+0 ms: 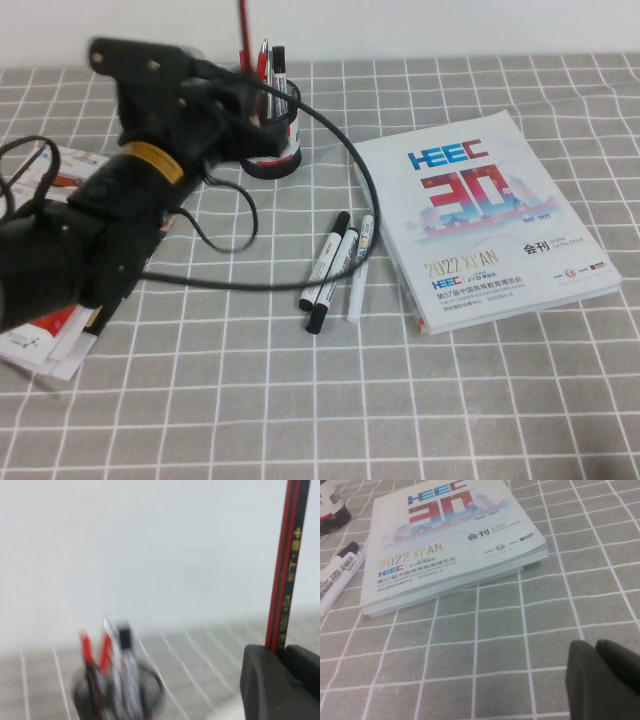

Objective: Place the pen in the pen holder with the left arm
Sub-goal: Place the pen onto the pen holder

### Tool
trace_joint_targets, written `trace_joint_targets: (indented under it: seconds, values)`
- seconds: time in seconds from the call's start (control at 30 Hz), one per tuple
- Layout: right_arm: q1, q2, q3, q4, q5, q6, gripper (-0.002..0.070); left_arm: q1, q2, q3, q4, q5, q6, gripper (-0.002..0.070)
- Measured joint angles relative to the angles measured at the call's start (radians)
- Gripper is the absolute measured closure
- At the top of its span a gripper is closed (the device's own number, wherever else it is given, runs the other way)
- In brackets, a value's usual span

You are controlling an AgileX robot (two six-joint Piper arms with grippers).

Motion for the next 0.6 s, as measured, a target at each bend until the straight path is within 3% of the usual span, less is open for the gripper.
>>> trace_joint_targets:
  seconds: [0.17, 0.6]
  values:
    - [0.0, 0.0, 0.0, 0.0, 0.0, 0.0, 0.0691, 0.064, 0.112, -0.056, 0.0, -0.154, -0.058, 0.065]
    - [0.0, 0.0, 0.0, 0.0, 0.0, 0.0, 0.0691, 0.105, 0.401, -0.401, 0.083, -0.086, -0.1, 0.065]
